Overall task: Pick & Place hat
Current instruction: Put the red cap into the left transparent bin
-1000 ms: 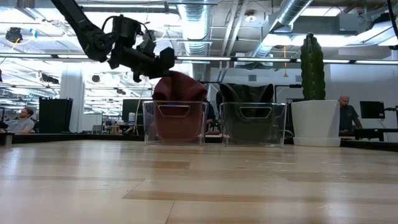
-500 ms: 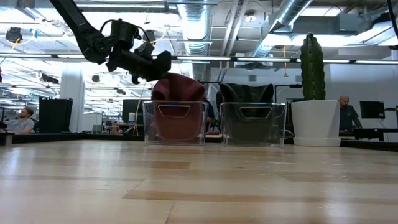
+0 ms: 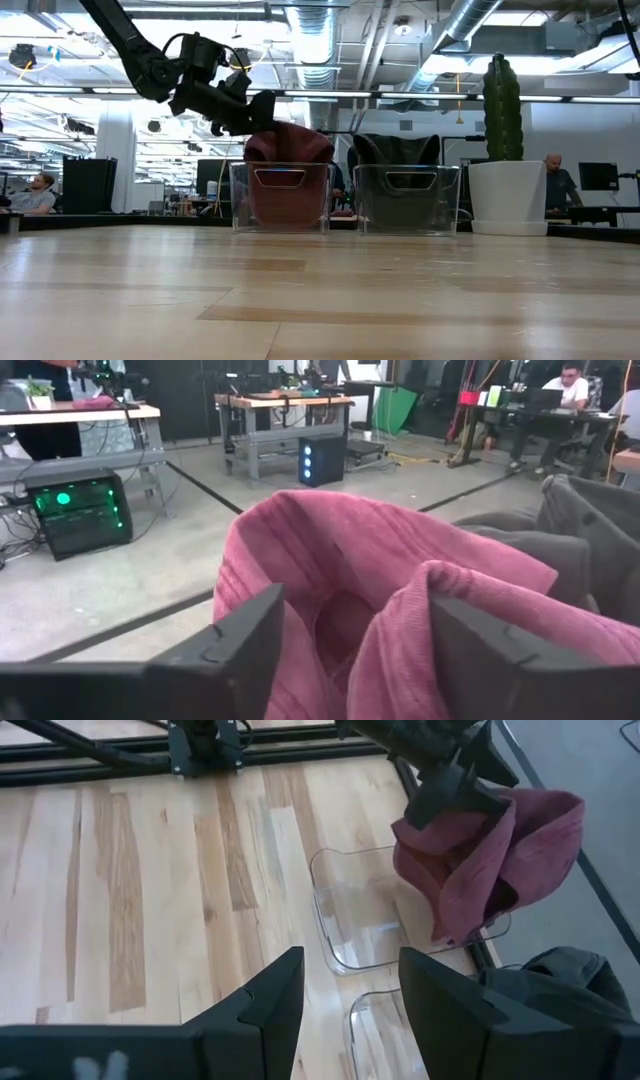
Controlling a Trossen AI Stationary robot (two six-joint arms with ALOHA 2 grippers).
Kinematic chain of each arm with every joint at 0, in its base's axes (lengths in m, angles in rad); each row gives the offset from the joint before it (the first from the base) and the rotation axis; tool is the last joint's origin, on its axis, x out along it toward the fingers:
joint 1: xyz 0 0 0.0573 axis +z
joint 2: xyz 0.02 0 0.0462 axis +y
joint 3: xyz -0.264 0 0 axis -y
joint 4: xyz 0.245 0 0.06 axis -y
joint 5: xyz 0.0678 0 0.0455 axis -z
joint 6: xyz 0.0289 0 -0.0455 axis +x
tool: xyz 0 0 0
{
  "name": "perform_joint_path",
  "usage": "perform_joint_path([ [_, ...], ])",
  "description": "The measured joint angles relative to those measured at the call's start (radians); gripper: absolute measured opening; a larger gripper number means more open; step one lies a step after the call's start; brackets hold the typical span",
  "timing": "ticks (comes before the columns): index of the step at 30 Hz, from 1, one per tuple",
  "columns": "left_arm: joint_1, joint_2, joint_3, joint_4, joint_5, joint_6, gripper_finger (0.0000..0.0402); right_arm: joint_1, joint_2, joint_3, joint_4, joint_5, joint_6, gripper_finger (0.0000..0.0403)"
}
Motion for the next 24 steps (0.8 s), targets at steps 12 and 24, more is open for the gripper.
perform_joint_path([
  [12,0.001,-0.166,0.0,-0.274,0.0,0.015,0.0264,0.0,-0.002,0.0,-0.009,0.0,0.001,0.0153],
  [24,0.001,-0.192,0.0,-0.34,-0.168,-0.043,0.0264,0.0,-0.002,0.0,-0.008,0.0,0.027,0.0148],
])
